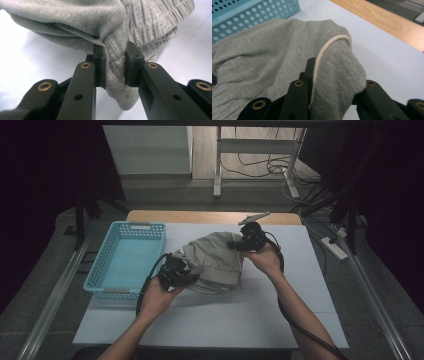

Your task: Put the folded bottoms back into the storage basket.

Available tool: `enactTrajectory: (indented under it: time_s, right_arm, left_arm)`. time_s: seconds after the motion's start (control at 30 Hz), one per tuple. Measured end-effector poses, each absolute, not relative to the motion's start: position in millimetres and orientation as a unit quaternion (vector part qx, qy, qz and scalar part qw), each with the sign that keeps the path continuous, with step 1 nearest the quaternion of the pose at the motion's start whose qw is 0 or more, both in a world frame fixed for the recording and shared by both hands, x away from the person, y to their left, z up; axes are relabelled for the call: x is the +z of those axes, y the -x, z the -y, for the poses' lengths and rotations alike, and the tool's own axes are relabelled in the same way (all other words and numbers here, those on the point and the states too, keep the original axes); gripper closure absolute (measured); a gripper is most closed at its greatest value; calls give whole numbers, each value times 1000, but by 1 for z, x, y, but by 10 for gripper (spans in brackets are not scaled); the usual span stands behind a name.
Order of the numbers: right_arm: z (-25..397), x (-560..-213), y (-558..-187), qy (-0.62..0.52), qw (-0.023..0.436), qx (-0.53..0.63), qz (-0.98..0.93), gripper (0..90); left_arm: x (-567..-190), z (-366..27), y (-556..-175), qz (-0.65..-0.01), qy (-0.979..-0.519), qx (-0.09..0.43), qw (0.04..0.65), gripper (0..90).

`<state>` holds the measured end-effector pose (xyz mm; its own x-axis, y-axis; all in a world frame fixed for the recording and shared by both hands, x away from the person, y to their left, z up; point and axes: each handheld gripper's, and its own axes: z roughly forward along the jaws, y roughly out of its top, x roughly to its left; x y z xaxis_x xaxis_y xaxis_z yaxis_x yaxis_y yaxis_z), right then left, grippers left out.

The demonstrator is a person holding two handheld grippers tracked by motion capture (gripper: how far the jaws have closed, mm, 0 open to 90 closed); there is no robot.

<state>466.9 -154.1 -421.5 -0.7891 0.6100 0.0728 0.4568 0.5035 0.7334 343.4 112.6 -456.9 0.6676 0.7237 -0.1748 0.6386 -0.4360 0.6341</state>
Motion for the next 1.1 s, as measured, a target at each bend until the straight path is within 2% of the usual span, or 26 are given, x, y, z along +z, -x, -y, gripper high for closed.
enactTrajectory:
  time_s: [0.3,1.1]
  right_arm:
    - [140,-407,-455,-278,115,414,-859,697]
    - [99,-388,-455,-261,86,463,-843,699]
  left_arm:
    - [-441,-129,-337,-415,-839,61,346,733]
    - [-415,-189,-332,-441,-820,49,361,734]
